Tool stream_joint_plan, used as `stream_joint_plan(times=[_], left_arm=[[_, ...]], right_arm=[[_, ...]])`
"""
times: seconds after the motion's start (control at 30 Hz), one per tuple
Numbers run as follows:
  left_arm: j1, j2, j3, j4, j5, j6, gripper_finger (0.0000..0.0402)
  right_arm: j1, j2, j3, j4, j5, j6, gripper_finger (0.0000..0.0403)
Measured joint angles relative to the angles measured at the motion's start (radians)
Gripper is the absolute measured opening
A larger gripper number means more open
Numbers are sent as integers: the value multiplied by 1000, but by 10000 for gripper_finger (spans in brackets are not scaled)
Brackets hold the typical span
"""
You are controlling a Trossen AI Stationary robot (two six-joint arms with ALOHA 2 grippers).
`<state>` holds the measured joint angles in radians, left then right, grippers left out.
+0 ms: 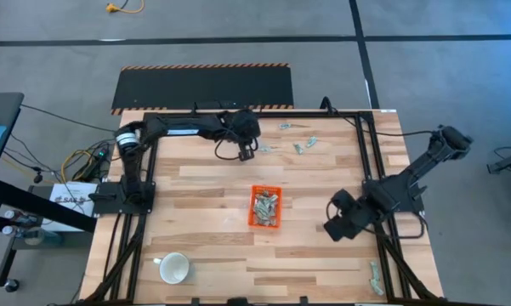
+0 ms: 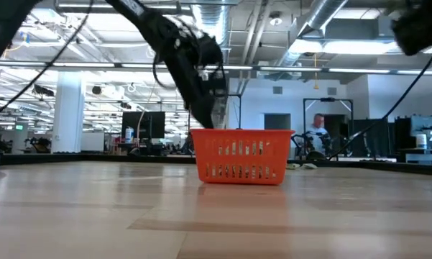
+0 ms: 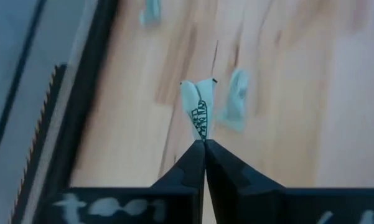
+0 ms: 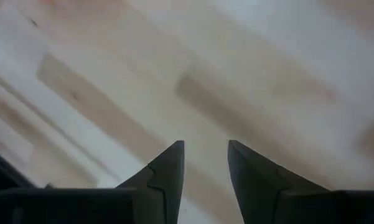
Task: Pick and place Stevia / Truvia into bins
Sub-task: Put the stevia packet into the orange bin
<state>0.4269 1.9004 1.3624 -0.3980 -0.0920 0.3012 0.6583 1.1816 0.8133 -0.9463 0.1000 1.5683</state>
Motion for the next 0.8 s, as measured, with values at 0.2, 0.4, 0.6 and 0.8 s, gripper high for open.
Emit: stream_joint_plan(times=[0.2, 0.4, 0.6, 0.8], left_arm=[[-77, -156, 1, -90, 88, -26, 0], [-206, -235, 0, -193, 306, 29, 0], [-360, -210, -30, -216, 366, 111, 0], [-463, -192, -71, -160, 305, 154, 0]], right_arm=[[110, 0, 0, -15, -99, 290, 116], [210, 12, 0, -9, -172, 527, 116], [255, 48, 0, -10, -316, 587, 116], [257, 93, 0, -1, -406, 464, 116]])
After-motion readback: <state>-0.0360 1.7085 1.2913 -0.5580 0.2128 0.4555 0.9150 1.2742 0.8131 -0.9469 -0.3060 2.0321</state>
